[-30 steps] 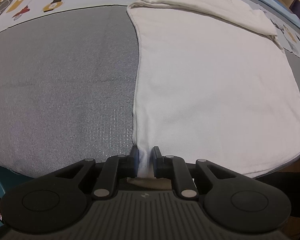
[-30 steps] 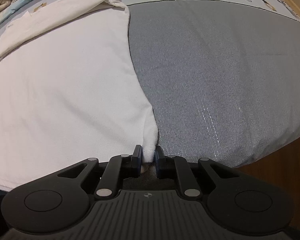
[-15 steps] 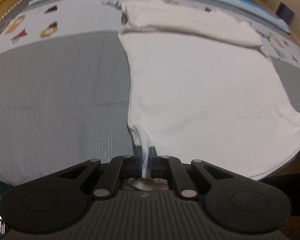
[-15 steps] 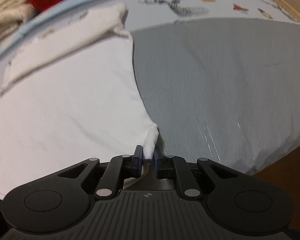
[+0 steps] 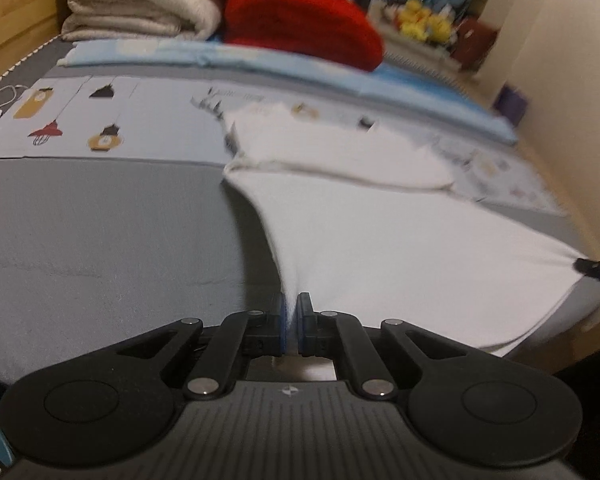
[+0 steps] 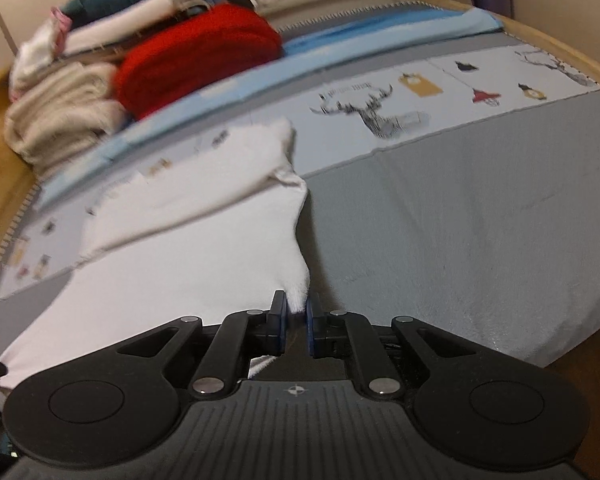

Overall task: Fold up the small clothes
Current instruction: 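Lift the held edge with both grippers and fold it over the shirt, then lower the folded edge onto the shirt and open both grippers, then grasp the folded shirt's edge with the left gripper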

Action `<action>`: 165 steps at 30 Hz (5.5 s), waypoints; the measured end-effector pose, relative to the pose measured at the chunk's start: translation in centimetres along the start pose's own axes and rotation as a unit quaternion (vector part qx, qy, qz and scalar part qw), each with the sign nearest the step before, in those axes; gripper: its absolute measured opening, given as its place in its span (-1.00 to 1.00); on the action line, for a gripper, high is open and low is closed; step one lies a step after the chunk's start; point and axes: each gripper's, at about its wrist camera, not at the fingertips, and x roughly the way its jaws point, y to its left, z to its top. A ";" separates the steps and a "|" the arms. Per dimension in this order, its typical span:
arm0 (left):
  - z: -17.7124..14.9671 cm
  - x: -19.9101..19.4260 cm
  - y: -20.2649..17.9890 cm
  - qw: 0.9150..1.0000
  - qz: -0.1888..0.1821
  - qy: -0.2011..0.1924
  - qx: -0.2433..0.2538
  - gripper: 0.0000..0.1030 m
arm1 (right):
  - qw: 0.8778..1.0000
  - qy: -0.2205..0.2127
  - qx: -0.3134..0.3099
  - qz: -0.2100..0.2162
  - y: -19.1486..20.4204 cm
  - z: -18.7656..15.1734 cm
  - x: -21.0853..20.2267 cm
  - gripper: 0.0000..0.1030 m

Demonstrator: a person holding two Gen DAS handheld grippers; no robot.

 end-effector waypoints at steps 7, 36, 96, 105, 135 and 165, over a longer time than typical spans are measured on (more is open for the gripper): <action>0.5 -11.0 0.7 0.996 -0.067 -0.059 0.005 -0.91 | 0.994 -0.067 -0.007 0.085 0.2 1.0 -11.6 -0.84; 13.5 18.2 9.1 0.989 0.026 0.025 -0.146 -0.87 | 0.999 0.017 0.037 -0.021 0.6 10.5 16.6 -0.83; 9.9 23.3 7.1 0.978 0.069 0.186 -0.061 0.01 | 0.986 0.137 -0.021 -0.095 1.4 8.6 23.0 -0.30; 6.0 21.5 5.1 0.973 0.051 0.226 0.001 -0.15 | 0.982 0.175 -0.052 -0.051 1.2 5.1 19.1 -0.29; 9.0 24.1 6.8 0.976 0.052 0.183 -0.108 0.04 | 0.993 0.036 -0.043 -0.107 0.1 7.5 14.8 -0.31; 7.7 23.4 7.7 0.977 0.079 0.174 -0.094 -0.25 | 0.991 0.024 -0.063 -0.120 2.5 6.7 15.0 -0.31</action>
